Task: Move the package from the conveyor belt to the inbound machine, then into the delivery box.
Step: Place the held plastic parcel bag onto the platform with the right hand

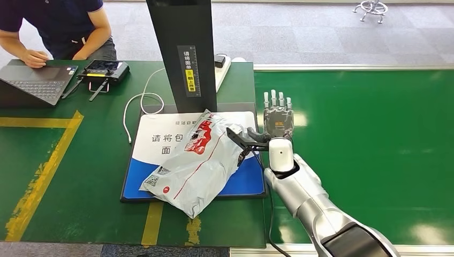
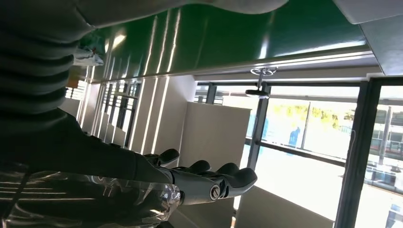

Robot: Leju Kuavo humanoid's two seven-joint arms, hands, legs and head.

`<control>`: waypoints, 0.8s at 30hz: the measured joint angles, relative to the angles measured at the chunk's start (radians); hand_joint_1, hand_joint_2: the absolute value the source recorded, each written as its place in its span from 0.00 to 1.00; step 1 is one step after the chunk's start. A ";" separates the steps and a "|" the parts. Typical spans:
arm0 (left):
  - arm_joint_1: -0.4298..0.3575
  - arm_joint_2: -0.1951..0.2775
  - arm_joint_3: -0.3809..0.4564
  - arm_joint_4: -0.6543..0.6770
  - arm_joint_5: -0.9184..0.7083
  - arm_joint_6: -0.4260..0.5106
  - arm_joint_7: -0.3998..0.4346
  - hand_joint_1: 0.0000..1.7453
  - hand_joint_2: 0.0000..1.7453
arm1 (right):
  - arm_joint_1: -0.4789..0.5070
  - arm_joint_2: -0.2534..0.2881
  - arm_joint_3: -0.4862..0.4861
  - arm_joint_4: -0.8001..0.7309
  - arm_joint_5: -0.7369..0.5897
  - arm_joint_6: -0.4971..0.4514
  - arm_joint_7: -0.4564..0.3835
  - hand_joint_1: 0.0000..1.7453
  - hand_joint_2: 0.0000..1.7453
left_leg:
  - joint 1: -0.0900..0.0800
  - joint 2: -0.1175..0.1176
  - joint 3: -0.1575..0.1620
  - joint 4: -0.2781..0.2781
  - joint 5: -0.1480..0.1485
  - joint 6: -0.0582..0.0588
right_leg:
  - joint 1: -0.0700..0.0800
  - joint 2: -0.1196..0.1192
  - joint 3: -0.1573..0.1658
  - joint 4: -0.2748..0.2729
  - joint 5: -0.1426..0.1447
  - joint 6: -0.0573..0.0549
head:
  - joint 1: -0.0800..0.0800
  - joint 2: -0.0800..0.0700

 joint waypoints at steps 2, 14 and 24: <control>0.000 0.000 0.000 0.000 -0.001 0.000 0.000 0.00 0.00 | 0.000 -0.003 -0.006 -0.002 0.002 -0.001 0.000 0.00 0.00 | 0.000 0.000 0.000 0.000 0.000 0.000 | 0.000 0.000 0.000 0.000 0.000 0.000 | 0.000 0.000; 0.000 -0.001 0.000 0.000 -0.012 -0.001 -0.002 0.00 0.00 | 0.001 -0.023 -0.016 -0.018 0.017 -0.034 0.084 0.00 1.00 | 0.000 0.000 0.000 0.000 0.000 0.000 | 0.000 0.000 0.000 0.000 0.000 0.000 | 0.000 0.000; -0.001 -0.001 0.001 0.000 -0.035 -0.005 -0.009 0.00 0.00 | 0.017 -0.095 -0.038 -0.078 0.017 -0.149 0.141 0.00 1.00 | 0.000 0.000 -0.001 0.001 0.000 0.000 | 0.000 0.000 0.000 0.000 0.001 0.001 | 0.000 0.000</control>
